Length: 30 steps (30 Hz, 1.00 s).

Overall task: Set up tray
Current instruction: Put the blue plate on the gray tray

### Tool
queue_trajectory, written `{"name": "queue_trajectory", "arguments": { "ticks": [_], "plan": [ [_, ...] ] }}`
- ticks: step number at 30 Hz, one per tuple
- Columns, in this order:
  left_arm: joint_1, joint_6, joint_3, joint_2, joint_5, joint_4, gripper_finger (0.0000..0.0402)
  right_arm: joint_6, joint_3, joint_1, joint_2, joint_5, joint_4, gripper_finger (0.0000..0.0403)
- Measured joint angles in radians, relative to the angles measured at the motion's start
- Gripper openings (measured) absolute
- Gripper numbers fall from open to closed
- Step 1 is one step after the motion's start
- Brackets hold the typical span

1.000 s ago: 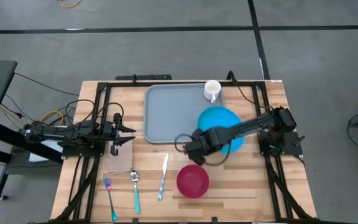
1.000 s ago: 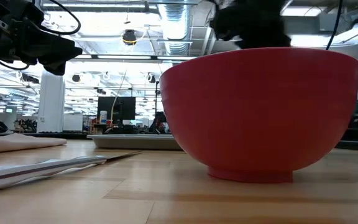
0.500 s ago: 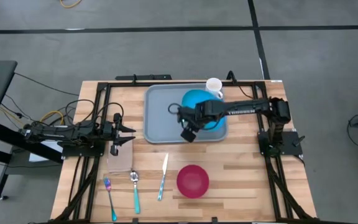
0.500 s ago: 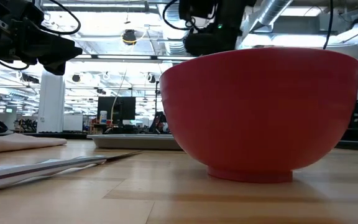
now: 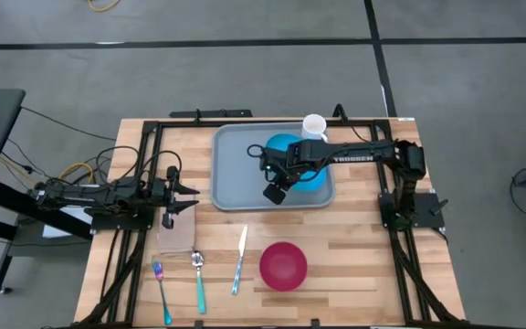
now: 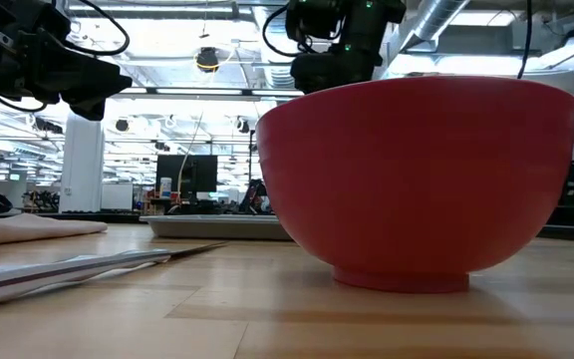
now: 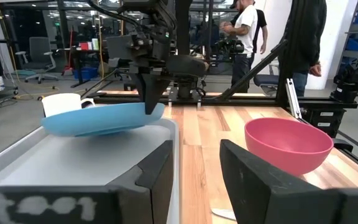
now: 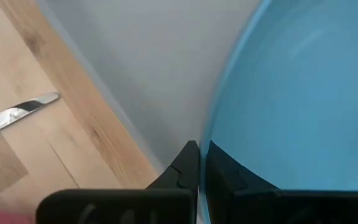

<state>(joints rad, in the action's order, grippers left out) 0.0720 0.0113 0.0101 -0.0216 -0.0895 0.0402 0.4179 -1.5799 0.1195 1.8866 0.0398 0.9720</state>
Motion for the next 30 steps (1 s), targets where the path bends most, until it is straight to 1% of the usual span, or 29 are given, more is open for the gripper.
{"name": "queue_trajectory", "arguments": {
  "ticks": [4,6,11,16,21,30],
  "plan": [
    [0.0,0.0,0.0,0.0,0.0,0.0,0.0122,0.017,-0.002,0.003,0.036,-0.009,-0.004,0.0],
    [0.0,0.0,0.0,0.0,0.0,0.0,0.0122,0.012,0.002,0.006,0.065,-0.013,0.025,0.0],
    [0.0,0.0,0.0,0.0,0.002,0.001,0.0122,0.016,0.0,-0.001,0.127,-0.002,-0.015,0.0],
    [0.0,0.0,0.0,0.001,0.002,0.0,0.0122,0.016,-0.001,0.0,0.162,-0.018,-0.008,0.0005],
    [0.0,0.0,0.0,0.001,0.0,0.0,0.0122,0.02,0.0,-0.001,0.164,-0.043,-0.017,0.0032],
    [0.0,0.0,0.0,0.001,0.0,0.0,0.0122,0.028,0.0,-0.008,0.164,-0.043,-0.024,0.0083]
  ]
}}
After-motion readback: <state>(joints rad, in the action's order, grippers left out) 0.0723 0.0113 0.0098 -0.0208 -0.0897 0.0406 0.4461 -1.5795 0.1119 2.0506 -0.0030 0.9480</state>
